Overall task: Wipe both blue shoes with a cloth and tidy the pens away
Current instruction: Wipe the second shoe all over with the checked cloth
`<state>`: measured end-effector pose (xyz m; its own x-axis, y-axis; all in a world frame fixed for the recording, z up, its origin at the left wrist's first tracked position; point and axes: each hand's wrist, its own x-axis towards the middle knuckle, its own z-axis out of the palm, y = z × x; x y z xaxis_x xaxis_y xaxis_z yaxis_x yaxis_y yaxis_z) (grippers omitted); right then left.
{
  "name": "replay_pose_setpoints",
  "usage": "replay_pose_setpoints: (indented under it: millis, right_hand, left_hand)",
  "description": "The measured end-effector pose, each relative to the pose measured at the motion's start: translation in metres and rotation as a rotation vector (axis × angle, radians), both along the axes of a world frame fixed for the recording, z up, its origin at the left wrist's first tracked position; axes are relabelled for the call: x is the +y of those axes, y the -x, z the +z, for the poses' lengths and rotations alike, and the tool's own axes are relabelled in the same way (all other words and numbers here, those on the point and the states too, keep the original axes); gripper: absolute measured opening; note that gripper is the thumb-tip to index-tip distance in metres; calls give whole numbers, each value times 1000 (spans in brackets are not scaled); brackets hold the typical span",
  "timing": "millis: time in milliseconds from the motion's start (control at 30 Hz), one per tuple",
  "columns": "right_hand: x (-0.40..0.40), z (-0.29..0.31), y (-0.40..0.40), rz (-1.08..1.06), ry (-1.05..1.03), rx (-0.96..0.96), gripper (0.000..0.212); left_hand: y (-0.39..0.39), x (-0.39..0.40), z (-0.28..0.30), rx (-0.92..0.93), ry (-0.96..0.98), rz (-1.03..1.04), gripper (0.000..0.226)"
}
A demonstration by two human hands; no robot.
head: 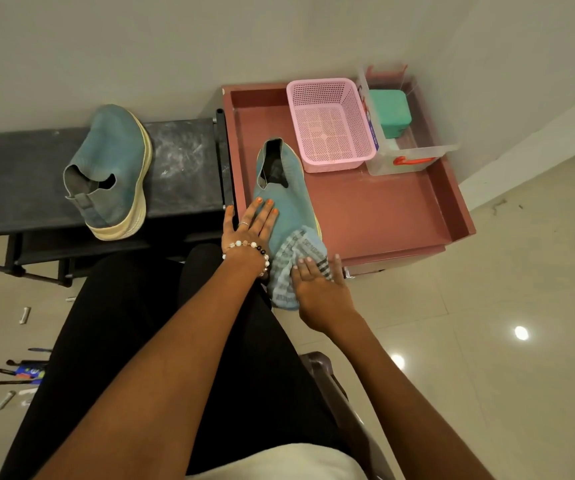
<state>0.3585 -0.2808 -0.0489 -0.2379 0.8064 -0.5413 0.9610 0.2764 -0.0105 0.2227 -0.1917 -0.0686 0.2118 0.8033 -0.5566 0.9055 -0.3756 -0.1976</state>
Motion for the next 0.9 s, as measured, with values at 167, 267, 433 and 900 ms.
replay_pose_setpoints:
  millis: [167,267,433,900]
  right_hand:
    - [35,-7,11,-23,-8,-74,65]
    - [43,-10,19,-72,-10,-64,64]
    - [7,-11,9,-64,-53,32,61]
    - [20,-18,4,-26,-43,161,67]
  left_hand:
    - [1,1,-4,-17,-15,0,85]
    - [1,1,-6,-32,-28,0,84]
    - [0,1,-5,-26,-9,9,91]
    - [0,-2,-1,-16,-17,-10,78]
